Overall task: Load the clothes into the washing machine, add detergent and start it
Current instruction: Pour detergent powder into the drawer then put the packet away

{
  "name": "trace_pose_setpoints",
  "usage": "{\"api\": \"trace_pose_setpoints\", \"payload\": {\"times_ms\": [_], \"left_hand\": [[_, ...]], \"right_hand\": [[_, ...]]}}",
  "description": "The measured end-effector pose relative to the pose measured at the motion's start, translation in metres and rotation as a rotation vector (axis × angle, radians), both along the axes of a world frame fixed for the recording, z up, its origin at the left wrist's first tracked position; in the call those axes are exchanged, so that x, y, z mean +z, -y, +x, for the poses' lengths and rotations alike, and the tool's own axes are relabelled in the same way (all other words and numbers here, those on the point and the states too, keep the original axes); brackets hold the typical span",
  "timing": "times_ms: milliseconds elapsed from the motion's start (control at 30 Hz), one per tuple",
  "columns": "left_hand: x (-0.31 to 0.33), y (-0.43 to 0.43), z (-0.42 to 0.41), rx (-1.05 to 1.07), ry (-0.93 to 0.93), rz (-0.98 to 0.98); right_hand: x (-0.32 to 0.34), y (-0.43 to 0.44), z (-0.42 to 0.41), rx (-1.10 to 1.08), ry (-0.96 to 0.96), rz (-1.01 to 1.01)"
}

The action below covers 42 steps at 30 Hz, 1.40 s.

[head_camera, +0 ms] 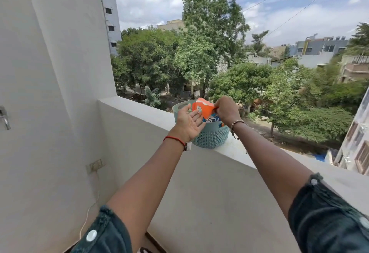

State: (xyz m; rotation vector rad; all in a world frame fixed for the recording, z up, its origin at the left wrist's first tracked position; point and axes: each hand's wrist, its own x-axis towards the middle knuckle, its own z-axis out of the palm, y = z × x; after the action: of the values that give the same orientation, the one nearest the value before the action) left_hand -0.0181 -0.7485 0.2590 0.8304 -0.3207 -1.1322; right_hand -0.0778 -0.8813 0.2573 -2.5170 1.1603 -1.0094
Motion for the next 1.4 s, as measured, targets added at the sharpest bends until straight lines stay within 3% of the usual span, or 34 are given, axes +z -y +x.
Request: {"api": "trace_pose_setpoints", "payload": {"times_ms": [233, 533, 733, 1000, 1400], "left_hand": [[0.0, -0.002, 0.007, 0.032, -0.026, -0.012], [0.001, -0.016, 0.016, 0.101, -0.098, -0.092], [0.005, -0.065, 0.028, 0.174, -0.035, -0.147], [-0.032, -0.214, 0.063, 0.311, 0.178, -0.14], [-0.101, -0.511, 0.075, 0.487, 0.149, -0.005]], "right_hand": [[0.015, -0.015, 0.013, -0.01, 0.082, -0.116], [0.093, -0.049, 0.02, -0.046, 0.166, -0.358], [0.114, -0.098, 0.034, 0.117, 0.231, -0.305], [0.073, -0.233, 0.066, 0.377, 0.199, -0.152], [0.019, -0.514, 0.087, 0.801, 0.04, -0.079]]}}
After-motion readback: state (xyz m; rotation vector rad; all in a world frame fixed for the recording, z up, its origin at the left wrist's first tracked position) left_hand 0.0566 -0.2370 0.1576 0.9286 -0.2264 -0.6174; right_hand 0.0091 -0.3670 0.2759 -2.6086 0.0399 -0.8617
